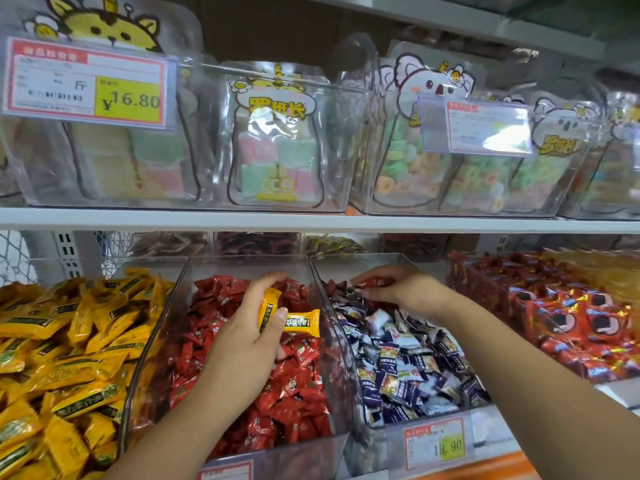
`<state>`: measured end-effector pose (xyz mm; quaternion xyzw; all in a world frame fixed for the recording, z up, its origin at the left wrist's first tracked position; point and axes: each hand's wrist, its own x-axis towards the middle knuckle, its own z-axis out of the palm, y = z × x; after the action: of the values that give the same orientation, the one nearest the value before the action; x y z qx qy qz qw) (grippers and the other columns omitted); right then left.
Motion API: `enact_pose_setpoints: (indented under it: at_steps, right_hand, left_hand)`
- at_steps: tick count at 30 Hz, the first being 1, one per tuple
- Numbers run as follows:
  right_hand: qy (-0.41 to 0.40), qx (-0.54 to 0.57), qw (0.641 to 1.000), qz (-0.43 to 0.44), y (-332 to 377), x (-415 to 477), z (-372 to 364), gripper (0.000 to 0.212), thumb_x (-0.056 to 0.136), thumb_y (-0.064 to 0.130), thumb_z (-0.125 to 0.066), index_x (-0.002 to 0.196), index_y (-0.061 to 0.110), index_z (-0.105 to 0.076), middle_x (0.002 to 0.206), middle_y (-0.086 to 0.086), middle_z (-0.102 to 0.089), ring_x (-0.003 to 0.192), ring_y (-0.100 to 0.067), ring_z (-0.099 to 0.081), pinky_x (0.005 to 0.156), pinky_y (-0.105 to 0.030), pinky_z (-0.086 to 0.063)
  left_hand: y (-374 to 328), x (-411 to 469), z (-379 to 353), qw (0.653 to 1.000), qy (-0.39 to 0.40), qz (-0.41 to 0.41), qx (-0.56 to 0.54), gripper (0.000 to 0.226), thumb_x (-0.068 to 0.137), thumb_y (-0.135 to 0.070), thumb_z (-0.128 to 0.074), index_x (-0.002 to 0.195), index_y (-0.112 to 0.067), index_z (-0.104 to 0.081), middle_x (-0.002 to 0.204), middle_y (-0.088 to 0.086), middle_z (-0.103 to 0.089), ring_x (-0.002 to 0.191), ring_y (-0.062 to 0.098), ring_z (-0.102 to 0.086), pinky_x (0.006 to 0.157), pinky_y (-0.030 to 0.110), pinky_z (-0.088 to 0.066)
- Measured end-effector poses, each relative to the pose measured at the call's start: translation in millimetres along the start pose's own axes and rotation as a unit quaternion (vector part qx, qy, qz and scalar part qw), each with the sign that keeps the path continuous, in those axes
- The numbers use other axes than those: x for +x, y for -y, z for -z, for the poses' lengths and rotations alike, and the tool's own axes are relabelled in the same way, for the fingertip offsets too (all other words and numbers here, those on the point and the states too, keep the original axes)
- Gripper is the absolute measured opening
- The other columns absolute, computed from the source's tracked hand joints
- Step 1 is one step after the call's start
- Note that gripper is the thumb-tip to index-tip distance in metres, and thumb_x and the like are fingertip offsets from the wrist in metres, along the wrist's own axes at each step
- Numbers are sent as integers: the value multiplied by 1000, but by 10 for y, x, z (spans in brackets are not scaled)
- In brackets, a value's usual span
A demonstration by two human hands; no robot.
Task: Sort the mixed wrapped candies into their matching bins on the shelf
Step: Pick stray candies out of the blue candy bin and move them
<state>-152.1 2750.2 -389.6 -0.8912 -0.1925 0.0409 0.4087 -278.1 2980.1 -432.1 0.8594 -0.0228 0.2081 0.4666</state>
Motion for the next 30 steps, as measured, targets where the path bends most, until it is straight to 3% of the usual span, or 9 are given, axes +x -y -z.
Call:
enact_pose_setpoints:
  at_steps: [2,5,9,12,16,21,25,27,30]
  right_hand:
    - [-6,2,1000,2,31,-27,59,26,84,15,-72,103,33,-71,96,15,-68,87,-5,-62,69,-8,-43]
    - [-9,29,1000,-7,80,-74,104,32,84,1,-69,110,20,-70,90,9,-68,82,-4,-62,67,-4,-43]
    - [-2,76,997,-10,143,-158,100,33,86,-8,-62,115,8,-66,102,-10,-71,73,4,-65,63,-7,-46]
    - [-20,79,996,26,287,-191,39,27,88,-3,-63,108,14,-69,107,-9,-71,82,-4,-66,66,-10,-50]
    - [-3,53,995,89,649,-112,-200,23,88,8,-67,104,24,-68,103,3,-69,73,0,-64,66,-14,-52]
    - [39,5,998,46,766,179,-276,29,87,47,-64,113,35,-61,108,9,-69,98,-14,-68,93,-32,-52]
    - [-11,-155,988,-20,331,410,-132,29,101,27,-46,116,11,-65,119,-10,-63,116,-31,-57,86,-30,-43]
    - [17,-171,984,-42,97,509,-236,30,101,19,-45,128,14,-58,133,-5,-56,123,-22,-52,92,-23,-38]
    - [54,-158,984,-55,-112,673,-447,33,101,24,-45,133,20,-51,135,1,-51,118,-20,-52,90,-25,-42]
  left_hand:
    - [-1,3,-1,1000,-9,-8,13,41,98,-36,-44,109,-72,-27,73,-5,-63,62,-3,-61,66,28,-49]
    - [5,0,-4,1000,-11,-14,21,39,98,-35,-45,112,-69,-32,75,-8,-62,61,0,-61,68,31,-51]
    - [21,-23,29,999,-4,-17,27,39,99,-33,-45,117,-65,-32,75,-8,-61,62,2,-61,68,32,-52]
    - [44,-16,132,997,6,-29,65,38,99,-34,-45,122,-61,-33,76,-10,-61,64,4,-60,67,34,-51]
    - [69,-16,234,991,-6,-51,122,36,98,-36,-43,129,-51,-34,107,-21,-55,89,2,-51,74,30,-41]
    - [51,-68,224,991,-47,-64,109,27,97,-35,-43,118,-52,-38,70,-13,-50,63,3,-52,55,25,-36]
    - [40,-131,158,991,-21,-48,124,29,98,-40,-38,122,-55,-32,73,-13,-47,62,-1,-52,55,19,-33]
    - [46,-121,129,990,-14,-38,131,30,99,-41,-36,124,-55,-30,86,-13,-51,69,-3,-52,57,17,-33]
    - [79,-76,112,990,-16,-29,136,29,99,-43,-35,122,-58,-27,103,-17,-55,82,-3,-54,63,20,-37]
